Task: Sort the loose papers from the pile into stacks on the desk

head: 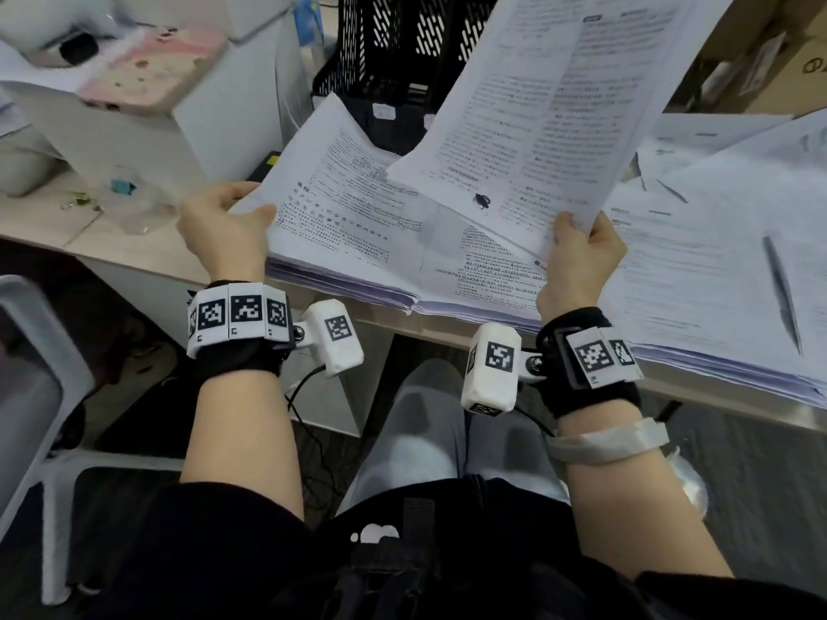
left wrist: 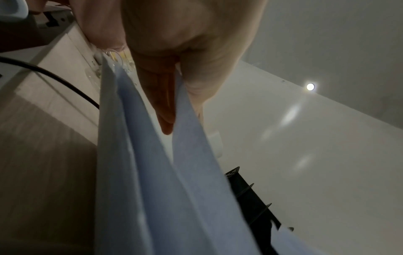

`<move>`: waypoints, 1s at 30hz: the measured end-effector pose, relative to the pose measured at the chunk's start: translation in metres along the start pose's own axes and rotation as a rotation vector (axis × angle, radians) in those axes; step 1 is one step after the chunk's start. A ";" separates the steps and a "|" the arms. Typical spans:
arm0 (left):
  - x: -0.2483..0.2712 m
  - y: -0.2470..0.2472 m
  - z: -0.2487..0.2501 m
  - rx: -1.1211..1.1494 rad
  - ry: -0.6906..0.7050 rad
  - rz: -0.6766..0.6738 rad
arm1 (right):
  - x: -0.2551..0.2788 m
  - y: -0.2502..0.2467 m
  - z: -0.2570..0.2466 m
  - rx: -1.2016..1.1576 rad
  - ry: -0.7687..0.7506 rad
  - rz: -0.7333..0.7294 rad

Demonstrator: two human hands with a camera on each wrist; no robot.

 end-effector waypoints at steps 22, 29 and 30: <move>0.059 0.052 0.071 0.657 -0.065 -0.539 | 0.006 -0.016 -0.024 0.024 -0.023 -0.276; 0.082 0.064 0.096 0.789 -0.065 -0.409 | -0.006 -0.045 -0.036 0.029 -0.067 -0.154; 0.086 0.066 0.099 0.786 -0.068 -0.399 | -0.006 -0.049 -0.037 0.022 -0.075 -0.146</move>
Point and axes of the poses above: each hand's wrist, its own x-axis away from the middle knuckle, its own y-axis out of the palm, z = x × y, the point moved 3 cm from there along -x, towards the middle knuckle, and after that the axes turned 7 degrees about y, right-handed, at the moved point
